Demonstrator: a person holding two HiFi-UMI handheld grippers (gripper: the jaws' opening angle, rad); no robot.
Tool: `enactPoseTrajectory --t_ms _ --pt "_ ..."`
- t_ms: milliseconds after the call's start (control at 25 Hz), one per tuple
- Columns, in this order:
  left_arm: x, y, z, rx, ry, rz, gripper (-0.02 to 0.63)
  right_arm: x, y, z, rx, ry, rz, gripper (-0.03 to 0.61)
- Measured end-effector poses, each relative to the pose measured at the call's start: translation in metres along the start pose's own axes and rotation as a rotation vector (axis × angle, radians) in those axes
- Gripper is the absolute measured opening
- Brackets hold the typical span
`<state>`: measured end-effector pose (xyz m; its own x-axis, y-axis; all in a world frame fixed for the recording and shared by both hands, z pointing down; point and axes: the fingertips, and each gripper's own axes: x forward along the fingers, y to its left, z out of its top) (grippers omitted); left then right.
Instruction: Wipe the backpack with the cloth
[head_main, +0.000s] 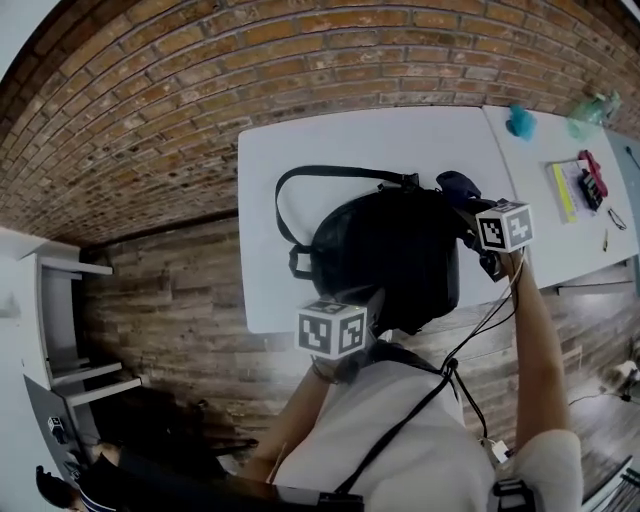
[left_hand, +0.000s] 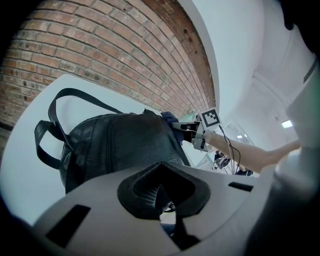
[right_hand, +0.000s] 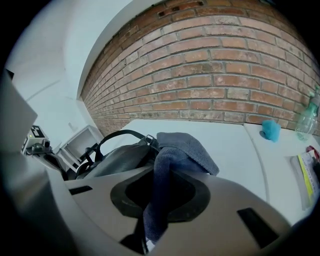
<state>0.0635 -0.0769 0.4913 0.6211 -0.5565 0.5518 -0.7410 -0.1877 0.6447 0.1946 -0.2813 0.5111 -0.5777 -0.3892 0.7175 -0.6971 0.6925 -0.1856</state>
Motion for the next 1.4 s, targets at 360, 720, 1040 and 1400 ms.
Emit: enactPoseTrajectory --t_ms 360,720,1040,1400 --pt "0.001 0.003 0.005 -0.012 -0.008 -0.003 0.005 0.000 0.010 -0.003 0.003 0.001 0.030 0.055" --pt "0.000 0.006 0.006 -0.011 -0.013 -0.011 0.006 -0.009 0.026 -0.012 -0.034 0.006 0.054 0.055" --pt "-0.003 0.005 0.004 -0.012 -0.016 -0.011 0.005 -0.022 0.045 -0.027 -0.026 0.001 0.102 0.055" --pt "-0.003 -0.001 -0.003 -0.011 -0.014 -0.017 0.005 -0.040 0.059 -0.054 -0.006 0.010 0.134 0.055"
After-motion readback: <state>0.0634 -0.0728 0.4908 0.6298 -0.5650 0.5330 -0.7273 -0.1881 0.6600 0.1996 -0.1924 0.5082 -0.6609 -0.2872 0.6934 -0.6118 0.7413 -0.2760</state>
